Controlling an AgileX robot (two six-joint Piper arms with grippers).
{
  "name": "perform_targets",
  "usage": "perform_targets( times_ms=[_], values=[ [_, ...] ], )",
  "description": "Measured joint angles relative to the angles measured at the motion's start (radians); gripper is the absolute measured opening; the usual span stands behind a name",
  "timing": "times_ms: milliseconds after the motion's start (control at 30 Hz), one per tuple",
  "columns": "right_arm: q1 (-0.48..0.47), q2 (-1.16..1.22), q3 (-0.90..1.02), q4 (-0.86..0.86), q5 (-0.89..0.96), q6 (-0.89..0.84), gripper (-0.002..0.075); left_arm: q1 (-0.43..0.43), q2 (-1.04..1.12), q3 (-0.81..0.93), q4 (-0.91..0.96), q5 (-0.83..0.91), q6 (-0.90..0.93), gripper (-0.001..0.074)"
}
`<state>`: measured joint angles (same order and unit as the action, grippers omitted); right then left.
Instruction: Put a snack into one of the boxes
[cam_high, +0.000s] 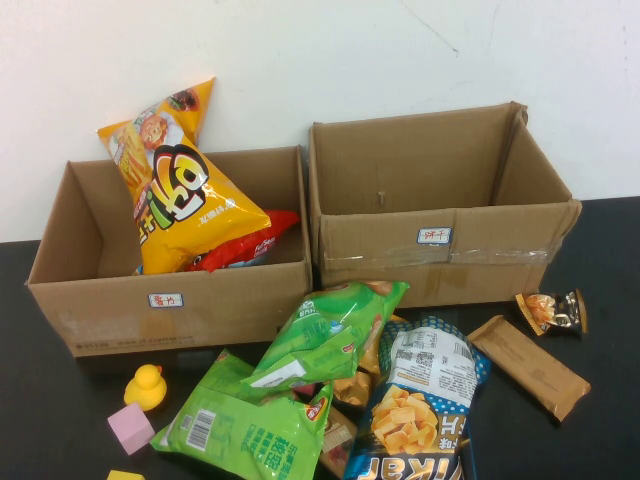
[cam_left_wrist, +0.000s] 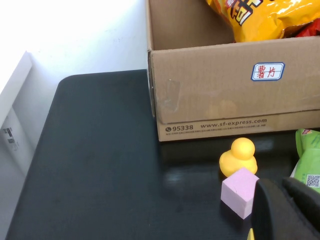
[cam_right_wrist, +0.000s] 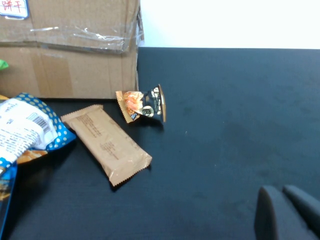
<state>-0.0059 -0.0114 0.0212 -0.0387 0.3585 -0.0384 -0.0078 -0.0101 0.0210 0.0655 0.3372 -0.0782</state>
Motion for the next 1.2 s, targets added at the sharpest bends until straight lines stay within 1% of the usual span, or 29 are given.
perform_targets(
  times_ms=[100,200,233,500,567,733,800,900,1033,1133,1200],
  values=[
    [0.000,0.000,0.002,0.000,-0.011,0.000,0.0000,0.000,0.000,0.000,0.000,-0.012,0.003,-0.0001],
    [0.000,0.000,0.007,-0.002,-0.071,0.000,0.0000,0.000,0.000,0.006,0.000,-0.085,0.000,-0.0001],
    [0.000,0.000,0.007,-0.001,-0.161,0.000,0.0000,0.000,0.000,0.006,0.000,-0.186,-0.001,-0.0001],
    [0.000,0.000,0.007,-0.001,-0.622,0.000,0.0000,0.000,0.000,0.006,0.005,-0.793,-0.001,-0.0001],
    [0.000,0.000,0.007,-0.001,-0.704,0.000,0.0000,0.000,0.000,0.006,0.009,-0.927,-0.001,-0.0001],
    [0.000,0.000,0.007,0.039,-0.807,0.014,0.0000,0.000,0.000,0.006,-0.001,-1.192,-0.001,-0.0001],
    [0.000,0.000,0.007,0.047,-0.824,0.016,0.0000,0.000,-0.002,0.006,-0.017,-1.236,-0.001,-0.0001],
    [0.000,-0.002,0.007,0.052,-0.831,-0.006,0.0000,0.000,-0.003,0.006,-0.031,-1.236,-0.003,-0.0001],
    [0.000,-0.002,0.007,0.052,-0.829,-0.024,0.0000,0.000,-0.005,0.006,-0.029,-1.229,-0.081,-0.0001],
    [0.000,-0.002,-0.021,0.054,-0.761,-0.028,0.0000,0.000,-0.005,0.006,-0.038,-1.197,-0.128,-0.0001],
    [0.000,-0.002,-0.087,0.054,-0.649,-0.033,0.0000,0.000,-0.005,0.004,-0.043,-1.115,-0.159,-0.0001]
  ],
)
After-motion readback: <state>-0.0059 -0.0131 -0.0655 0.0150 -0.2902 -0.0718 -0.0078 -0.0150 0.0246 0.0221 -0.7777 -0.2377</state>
